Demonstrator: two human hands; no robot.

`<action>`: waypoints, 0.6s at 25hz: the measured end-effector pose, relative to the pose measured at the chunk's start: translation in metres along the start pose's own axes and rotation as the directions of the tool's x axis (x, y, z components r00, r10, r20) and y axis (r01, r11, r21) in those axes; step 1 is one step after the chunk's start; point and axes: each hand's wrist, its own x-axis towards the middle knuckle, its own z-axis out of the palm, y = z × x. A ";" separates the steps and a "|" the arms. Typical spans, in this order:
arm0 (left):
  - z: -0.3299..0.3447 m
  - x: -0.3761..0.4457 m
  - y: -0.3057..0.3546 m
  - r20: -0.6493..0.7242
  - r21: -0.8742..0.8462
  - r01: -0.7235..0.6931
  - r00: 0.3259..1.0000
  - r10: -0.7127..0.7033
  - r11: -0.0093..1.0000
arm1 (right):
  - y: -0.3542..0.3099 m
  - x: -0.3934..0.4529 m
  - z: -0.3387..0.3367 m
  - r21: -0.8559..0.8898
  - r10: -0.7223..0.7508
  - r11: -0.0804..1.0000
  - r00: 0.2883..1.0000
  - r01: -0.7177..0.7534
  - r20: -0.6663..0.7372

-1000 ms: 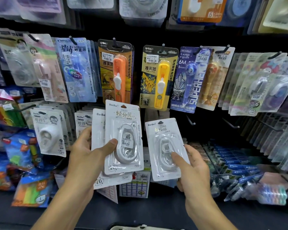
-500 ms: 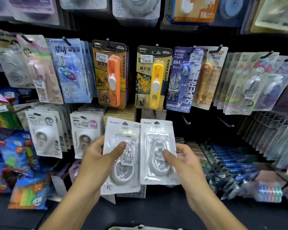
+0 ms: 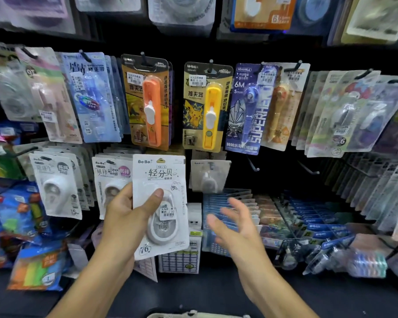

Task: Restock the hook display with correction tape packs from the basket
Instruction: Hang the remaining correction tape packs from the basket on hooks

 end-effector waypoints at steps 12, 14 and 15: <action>0.010 0.022 -0.016 0.303 0.836 -0.369 0.928 0.219 0.406 | -0.003 0.000 -0.010 -0.099 -0.073 0.993 0.990 0.061 -0.122; 0.009 0.028 -0.018 0.313 0.850 -0.363 0.931 0.189 0.381 | -0.002 0.002 -0.010 -0.017 -0.068 0.998 0.989 0.066 -0.132; 0.008 0.029 -0.018 0.311 0.852 -0.357 0.934 0.177 0.383 | -0.002 0.003 -0.009 0.092 -0.047 0.994 0.992 0.057 -0.117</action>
